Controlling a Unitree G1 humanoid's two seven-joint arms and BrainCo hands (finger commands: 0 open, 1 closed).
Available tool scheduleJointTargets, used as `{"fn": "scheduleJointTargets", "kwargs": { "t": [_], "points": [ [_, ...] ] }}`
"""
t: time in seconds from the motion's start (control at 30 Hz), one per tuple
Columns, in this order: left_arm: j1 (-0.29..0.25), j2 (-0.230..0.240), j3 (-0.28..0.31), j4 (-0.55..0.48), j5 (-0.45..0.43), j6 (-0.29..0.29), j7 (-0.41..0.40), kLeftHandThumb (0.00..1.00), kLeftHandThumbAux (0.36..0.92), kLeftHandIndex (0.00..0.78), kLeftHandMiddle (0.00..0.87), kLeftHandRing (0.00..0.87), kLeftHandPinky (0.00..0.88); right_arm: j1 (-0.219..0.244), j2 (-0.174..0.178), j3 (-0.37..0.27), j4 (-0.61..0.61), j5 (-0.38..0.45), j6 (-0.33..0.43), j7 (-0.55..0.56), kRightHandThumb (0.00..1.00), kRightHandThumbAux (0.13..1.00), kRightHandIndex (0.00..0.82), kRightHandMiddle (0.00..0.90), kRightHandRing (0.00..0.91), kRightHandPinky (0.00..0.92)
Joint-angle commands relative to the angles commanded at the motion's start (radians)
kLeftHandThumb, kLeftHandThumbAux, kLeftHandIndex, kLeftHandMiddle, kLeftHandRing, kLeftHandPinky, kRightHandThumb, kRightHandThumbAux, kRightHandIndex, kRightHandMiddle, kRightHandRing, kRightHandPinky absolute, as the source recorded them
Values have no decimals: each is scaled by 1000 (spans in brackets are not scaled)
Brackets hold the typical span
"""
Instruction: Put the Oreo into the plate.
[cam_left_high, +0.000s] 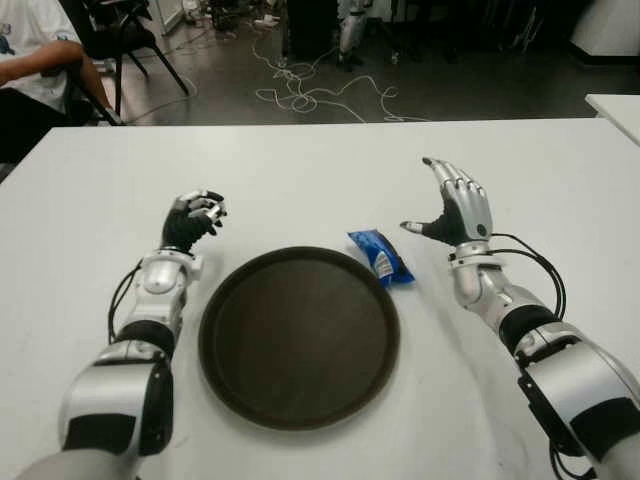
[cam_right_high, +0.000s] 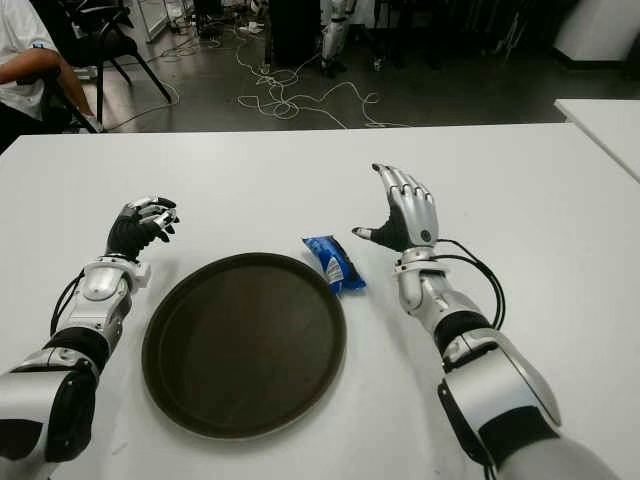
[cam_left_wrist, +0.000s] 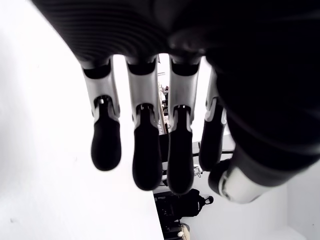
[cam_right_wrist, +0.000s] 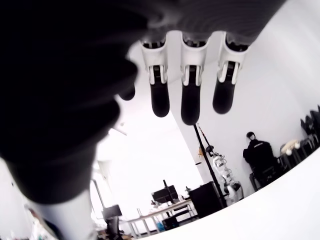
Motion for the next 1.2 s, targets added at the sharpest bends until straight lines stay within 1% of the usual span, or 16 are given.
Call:
{"fn": "scheduleJointTargets", "kwargs": {
  "t": [0.23, 0.33, 0.47, 0.53, 0.6, 0.7, 0.9, 0.97, 1.07, 1.13, 1.2],
  "points": [
    [2, 2, -4, 0, 3, -6, 3, 693, 714, 428, 567, 586, 608, 4, 3, 28, -20, -10, 26, -14, 0, 818, 161, 210, 225, 251],
    [1, 2, -4, 1, 2, -3, 7, 694, 714, 427, 553, 573, 595, 5, 4, 40, -28, -14, 47, -6, 0, 818, 186, 227, 234, 250],
    [1, 1, 1, 2, -5, 1, 1, 695, 714, 427, 550, 572, 595, 4, 3, 57, -42, -25, 84, 15, 0, 822, 209, 239, 241, 247],
    [0, 0, 5, 2, -10, 5, -6, 695, 714, 427, 548, 569, 593, 6, 5, 62, -60, -27, 113, 35, 0, 815, 211, 235, 235, 226],
    [-1, -1, 9, 2, -14, 7, -10, 695, 714, 427, 544, 566, 590, 8, 17, 64, -91, -28, 155, 57, 0, 807, 208, 228, 227, 212],
    [-2, -1, 10, 2, -16, 7, -12, 695, 714, 427, 542, 564, 587, 19, 25, 59, -147, -24, 207, 91, 0, 796, 199, 220, 222, 205],
    [-2, 2, 7, 3, -8, 6, -6, 694, 715, 427, 559, 572, 591, 44, 22, 32, -245, -4, 300, 150, 0, 791, 201, 223, 235, 232],
    [-2, 2, 6, 3, -6, 6, -4, 693, 715, 427, 561, 573, 590, 50, 22, 18, -262, 5, 334, 167, 0, 789, 216, 252, 269, 256],
    [-1, 3, 5, 3, -5, 6, -5, 693, 715, 426, 559, 572, 591, 49, 22, 0, -275, 15, 379, 204, 0, 784, 227, 288, 305, 254],
    [-1, 3, 5, 3, -5, 3, -7, 693, 715, 426, 557, 574, 595, 41, 26, -17, -269, 32, 411, 250, 0, 793, 234, 308, 324, 253],
    [-1, 4, 4, 4, -4, 2, -9, 693, 715, 426, 556, 573, 597, 33, 26, -31, -258, 49, 421, 282, 0, 799, 260, 326, 349, 268]
  ]
}}
